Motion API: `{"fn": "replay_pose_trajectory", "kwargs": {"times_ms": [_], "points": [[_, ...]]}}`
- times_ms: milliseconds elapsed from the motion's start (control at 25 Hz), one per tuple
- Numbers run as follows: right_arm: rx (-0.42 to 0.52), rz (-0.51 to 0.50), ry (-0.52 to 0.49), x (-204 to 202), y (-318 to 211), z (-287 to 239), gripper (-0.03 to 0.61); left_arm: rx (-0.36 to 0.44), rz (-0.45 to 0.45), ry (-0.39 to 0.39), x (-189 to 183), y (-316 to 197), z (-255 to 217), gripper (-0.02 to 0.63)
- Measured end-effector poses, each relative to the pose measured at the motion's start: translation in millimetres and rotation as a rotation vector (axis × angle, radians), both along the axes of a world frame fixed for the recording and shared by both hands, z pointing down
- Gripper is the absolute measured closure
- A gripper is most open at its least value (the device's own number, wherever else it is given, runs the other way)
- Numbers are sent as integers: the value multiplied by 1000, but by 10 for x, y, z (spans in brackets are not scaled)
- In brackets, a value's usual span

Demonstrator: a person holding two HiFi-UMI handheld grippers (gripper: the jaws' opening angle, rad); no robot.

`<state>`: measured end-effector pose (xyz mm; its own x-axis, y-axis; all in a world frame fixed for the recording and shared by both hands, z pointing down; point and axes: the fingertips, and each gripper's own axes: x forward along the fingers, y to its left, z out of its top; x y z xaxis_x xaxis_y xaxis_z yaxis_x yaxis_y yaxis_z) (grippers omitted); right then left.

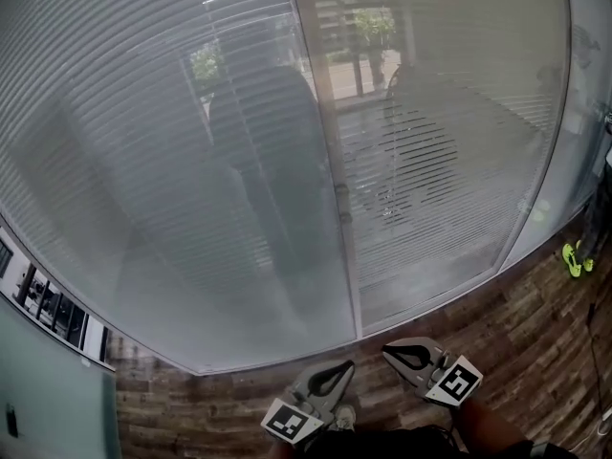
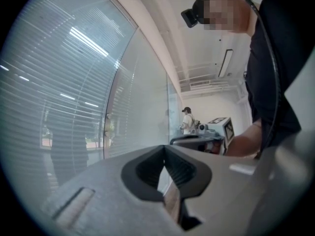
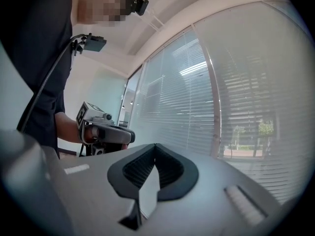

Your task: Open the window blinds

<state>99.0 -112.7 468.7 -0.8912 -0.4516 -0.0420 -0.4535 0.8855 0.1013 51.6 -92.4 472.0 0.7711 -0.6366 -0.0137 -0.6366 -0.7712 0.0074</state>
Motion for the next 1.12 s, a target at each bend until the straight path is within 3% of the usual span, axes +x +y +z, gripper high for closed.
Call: {"fn": "replay_pose_trajectory", "kwargs": {"times_ms": [240,560,680,1120], "points": [[11,52,-1,-274,-354,-46,574,-8,62,-2,-255,-374,-25,609],[2,136,8,-260,-751,-46,574,-66,142,-13,-234,-887,4,609],[15,168,12,-313,-889,-71,574,-43,178,-4,-296,-1056,71,610],[15,226,35,-453,-1113,-11,574,-38,224,-1,-436,-1231,122,609]]}}
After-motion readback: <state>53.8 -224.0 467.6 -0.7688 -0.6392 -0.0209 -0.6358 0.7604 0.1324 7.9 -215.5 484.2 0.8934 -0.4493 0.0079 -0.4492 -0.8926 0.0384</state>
